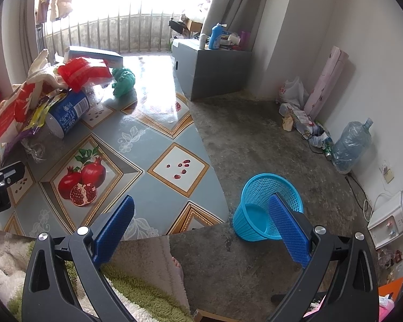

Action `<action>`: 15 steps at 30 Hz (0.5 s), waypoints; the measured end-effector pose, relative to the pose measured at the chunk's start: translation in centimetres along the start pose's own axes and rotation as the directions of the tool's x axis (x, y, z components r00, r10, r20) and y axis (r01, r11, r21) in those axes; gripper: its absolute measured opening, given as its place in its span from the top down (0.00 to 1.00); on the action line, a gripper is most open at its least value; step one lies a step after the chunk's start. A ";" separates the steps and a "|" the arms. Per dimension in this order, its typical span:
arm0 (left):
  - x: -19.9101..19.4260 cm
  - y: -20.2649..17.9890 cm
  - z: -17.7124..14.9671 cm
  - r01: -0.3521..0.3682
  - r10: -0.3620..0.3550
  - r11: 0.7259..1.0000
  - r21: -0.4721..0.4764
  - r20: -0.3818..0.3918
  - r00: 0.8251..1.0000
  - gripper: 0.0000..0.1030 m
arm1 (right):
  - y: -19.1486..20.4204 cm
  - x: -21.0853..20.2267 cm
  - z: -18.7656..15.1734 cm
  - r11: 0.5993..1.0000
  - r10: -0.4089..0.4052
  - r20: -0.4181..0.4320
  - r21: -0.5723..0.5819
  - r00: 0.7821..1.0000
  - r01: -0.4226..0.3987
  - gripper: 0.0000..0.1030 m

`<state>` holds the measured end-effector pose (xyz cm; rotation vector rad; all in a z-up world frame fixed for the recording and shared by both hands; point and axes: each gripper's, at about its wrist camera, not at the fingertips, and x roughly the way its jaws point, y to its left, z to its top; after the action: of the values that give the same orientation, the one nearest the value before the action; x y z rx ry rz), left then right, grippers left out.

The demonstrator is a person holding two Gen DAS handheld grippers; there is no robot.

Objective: Collect trash

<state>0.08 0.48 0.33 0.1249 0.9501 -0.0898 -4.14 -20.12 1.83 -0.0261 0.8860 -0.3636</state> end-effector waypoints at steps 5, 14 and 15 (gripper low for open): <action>0.1 0.7 0.3 0.007 -0.007 1.000 -0.003 0.001 1.000 0.07 | 0.2 -0.1 0.4 1.000 0.015 0.018 0.009 1.000 -0.015 0.05; -1.0 5.0 2.7 -0.026 0.031 0.999 -0.048 0.123 0.992 0.07 | 2.9 -1.5 3.7 0.998 0.064 0.184 -0.037 0.981 -0.058 0.05; -1.0 5.6 3.0 -0.023 0.030 0.998 -0.053 0.133 0.991 0.07 | 3.4 -1.6 4.1 0.996 0.089 0.198 -0.048 0.976 -0.081 0.05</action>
<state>2.62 5.60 3.29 0.0829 0.8164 -0.0485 -0.91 -16.91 5.09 -0.0606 0.6923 -0.2579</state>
